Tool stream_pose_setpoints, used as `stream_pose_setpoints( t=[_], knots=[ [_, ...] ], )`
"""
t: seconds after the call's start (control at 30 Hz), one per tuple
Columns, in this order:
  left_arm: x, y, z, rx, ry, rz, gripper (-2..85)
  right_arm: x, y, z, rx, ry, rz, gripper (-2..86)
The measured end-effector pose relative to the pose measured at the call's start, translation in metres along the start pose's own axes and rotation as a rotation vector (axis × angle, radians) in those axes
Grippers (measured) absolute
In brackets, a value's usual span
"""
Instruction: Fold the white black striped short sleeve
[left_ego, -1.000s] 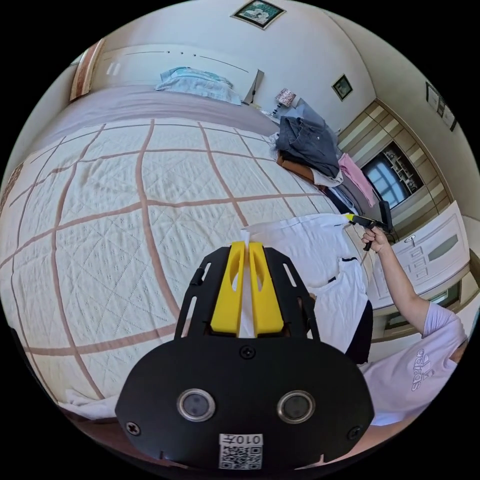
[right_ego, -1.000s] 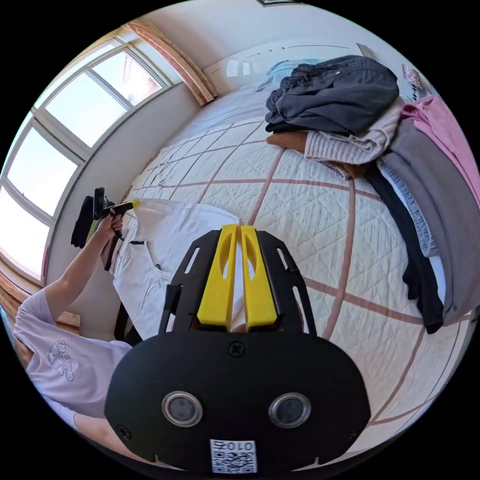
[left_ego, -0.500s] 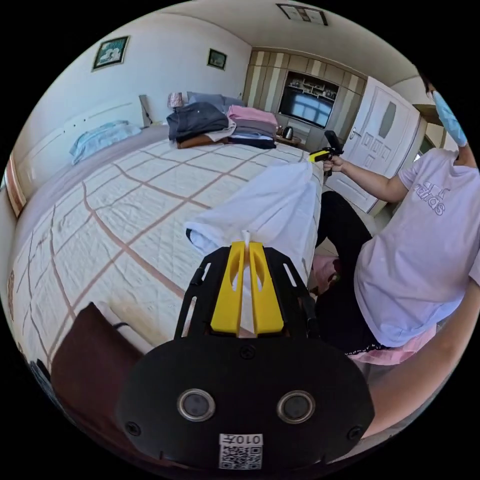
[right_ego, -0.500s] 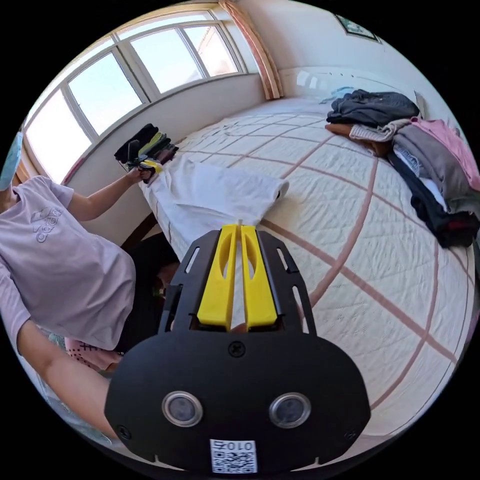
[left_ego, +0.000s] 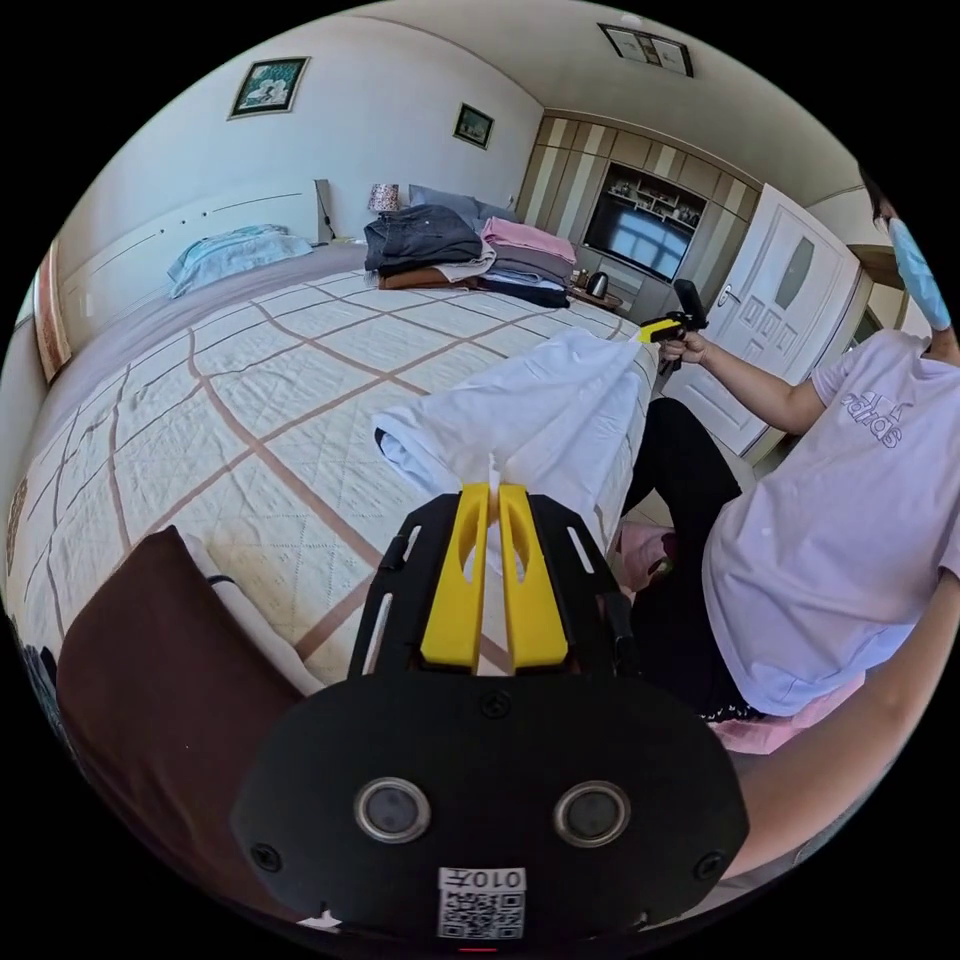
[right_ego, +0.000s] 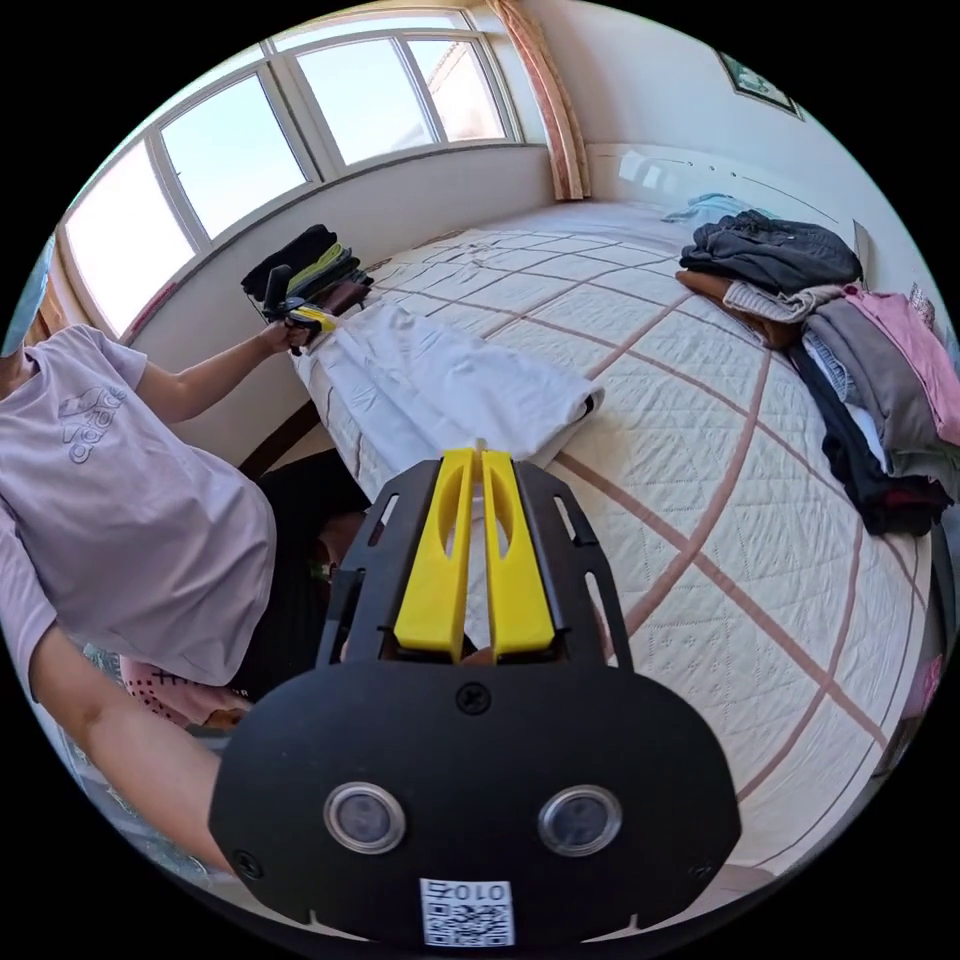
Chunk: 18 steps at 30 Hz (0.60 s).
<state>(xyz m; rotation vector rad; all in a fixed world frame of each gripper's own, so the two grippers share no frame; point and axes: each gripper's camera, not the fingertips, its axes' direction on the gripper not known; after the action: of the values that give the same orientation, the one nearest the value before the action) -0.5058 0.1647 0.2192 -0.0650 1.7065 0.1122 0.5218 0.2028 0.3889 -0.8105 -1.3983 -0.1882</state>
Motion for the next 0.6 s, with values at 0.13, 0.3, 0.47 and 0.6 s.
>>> stream_pose_setpoints(
  t=[0.13, 0.3, 0.47, 0.6],
  knots=[
    [0.013, 0.007, 0.008, -0.04, 0.032, -0.045, 3.0, 0.027, 0.02, 0.027, -0.052, -0.091, 0.085, 4.8],
    [0.056, -0.007, -0.001, -0.059, -0.013, 0.037, 4.2, 0.022, 0.02, 0.028, -0.034, -0.068, 0.014, 3.9],
    [0.081, -0.023, 0.009, -0.191, -0.059, 0.115, 4.7, 0.022, 0.005, 0.042, -0.018, -0.068, -0.063, 4.1],
    [0.071, -0.009, 0.024, -0.311, -0.154, 0.021, 5.0, 0.029, -0.004, 0.069, -0.015, -0.023, -0.057, 5.4]
  ],
)
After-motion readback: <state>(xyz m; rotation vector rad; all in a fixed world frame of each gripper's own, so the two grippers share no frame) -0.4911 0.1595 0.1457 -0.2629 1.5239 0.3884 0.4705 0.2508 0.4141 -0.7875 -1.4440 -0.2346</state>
